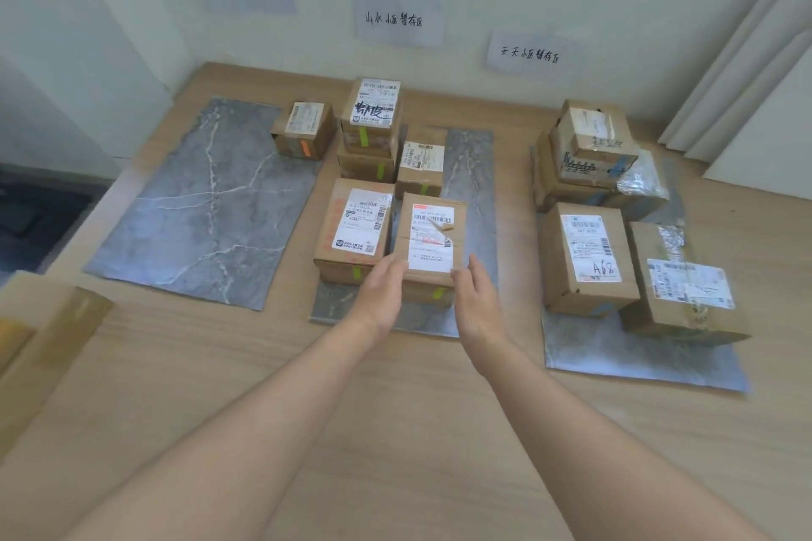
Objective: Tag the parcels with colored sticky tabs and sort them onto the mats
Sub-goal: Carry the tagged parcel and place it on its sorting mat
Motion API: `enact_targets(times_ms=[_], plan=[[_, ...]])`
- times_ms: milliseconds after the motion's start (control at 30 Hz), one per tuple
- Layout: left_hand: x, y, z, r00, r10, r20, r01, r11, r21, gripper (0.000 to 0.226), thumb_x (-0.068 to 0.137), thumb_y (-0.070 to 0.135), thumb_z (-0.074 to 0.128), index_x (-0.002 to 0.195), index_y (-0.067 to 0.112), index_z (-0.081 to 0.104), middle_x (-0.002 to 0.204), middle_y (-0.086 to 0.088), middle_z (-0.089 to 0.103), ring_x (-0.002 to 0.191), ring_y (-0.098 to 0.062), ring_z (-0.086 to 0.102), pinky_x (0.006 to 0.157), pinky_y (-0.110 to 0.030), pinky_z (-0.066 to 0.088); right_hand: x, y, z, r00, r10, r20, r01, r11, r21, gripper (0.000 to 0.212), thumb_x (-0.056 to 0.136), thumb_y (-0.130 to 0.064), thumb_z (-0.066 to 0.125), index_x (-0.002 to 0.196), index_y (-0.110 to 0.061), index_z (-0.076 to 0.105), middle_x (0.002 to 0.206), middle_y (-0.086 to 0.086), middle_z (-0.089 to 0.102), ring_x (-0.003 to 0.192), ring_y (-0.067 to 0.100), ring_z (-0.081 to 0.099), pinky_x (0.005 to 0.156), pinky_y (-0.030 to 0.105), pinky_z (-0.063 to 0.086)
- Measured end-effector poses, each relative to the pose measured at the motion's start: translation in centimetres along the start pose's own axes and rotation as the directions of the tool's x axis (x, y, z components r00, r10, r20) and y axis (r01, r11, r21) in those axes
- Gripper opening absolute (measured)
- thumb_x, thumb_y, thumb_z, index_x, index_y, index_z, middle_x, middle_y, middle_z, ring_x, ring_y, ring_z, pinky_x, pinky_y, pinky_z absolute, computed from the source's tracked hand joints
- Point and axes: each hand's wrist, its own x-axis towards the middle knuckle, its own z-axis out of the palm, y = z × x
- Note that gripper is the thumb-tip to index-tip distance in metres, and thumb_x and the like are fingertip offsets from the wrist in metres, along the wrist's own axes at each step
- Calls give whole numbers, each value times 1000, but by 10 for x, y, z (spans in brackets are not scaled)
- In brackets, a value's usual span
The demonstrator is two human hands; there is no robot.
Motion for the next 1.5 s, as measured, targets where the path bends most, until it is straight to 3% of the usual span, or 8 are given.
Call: enact_targets(times_ms=[267,467,567,633,967,1200,1367,1500], plan=[[-70,28,-10,999,20,-34,-23,995,-93,21,103,40,38,101,35,57,95,21,55,107,-20,58,105,-40,47,-73,-39,-18,990,-144,14,142,987,72,35,108,-28,40,142,-32,49,123,-27,52,109,-16,48,91,8,33],[-158,45,-27,984,165,-67,-170,982,-83,25,106,32,34,91,31,54,61,28,64,73,-4,64,70,-19,51,-140,-56,-16,974,-225,33,222,972,81,45,107,-31,38,150,-22,48,149,-12,49,136,2,44,109,21,32],[-189,40,-45,976,190,-107,-200,976,-86,38,101,45,40,131,26,55,117,13,62,107,-18,59,86,-32,53,-180,-65,-11,967,-246,61,243,969,50,45,106,-32,39,147,-19,50,147,-11,51,134,5,45,114,25,33],[-214,36,-61,970,216,-110,-225,971,-82,54,92,56,42,137,30,53,137,8,53,116,-24,56,94,-41,54,-209,-71,-4,961,-267,73,264,964,44,30,107,-30,38,127,-22,59,117,-18,61,108,-4,55,92,9,38],[-336,20,-188,899,408,-161,-421,906,-52,45,103,46,34,140,28,51,137,7,46,119,-24,53,88,-38,57,-336,-106,86,889,-447,101,448,894,18,40,100,-48,39,126,-29,63,117,-17,61,119,13,56,106,41,44],[-409,-21,-322,884,399,-244,-423,904,-57,45,97,54,39,130,28,56,133,5,51,117,-25,54,87,-41,55,-429,-103,208,866,-472,164,472,881,44,25,102,-44,41,96,-36,63,103,-11,63,108,19,60,104,47,48],[-442,-51,-405,880,344,-327,-400,908,-124,36,99,48,43,124,28,60,124,11,55,110,-22,57,96,-46,53,-475,-90,287,863,-452,227,446,891,80,41,104,-38,43,113,-4,63,122,16,62,115,32,58,103,53,47],[-457,-77,-451,865,301,-401,-395,902,-175,34,98,46,44,121,28,61,130,8,56,105,-24,62,91,-40,54,-486,-74,335,848,-417,326,421,905,62,27,105,-36,42,94,-25,64,113,3,66,109,24,62,102,46,47]])
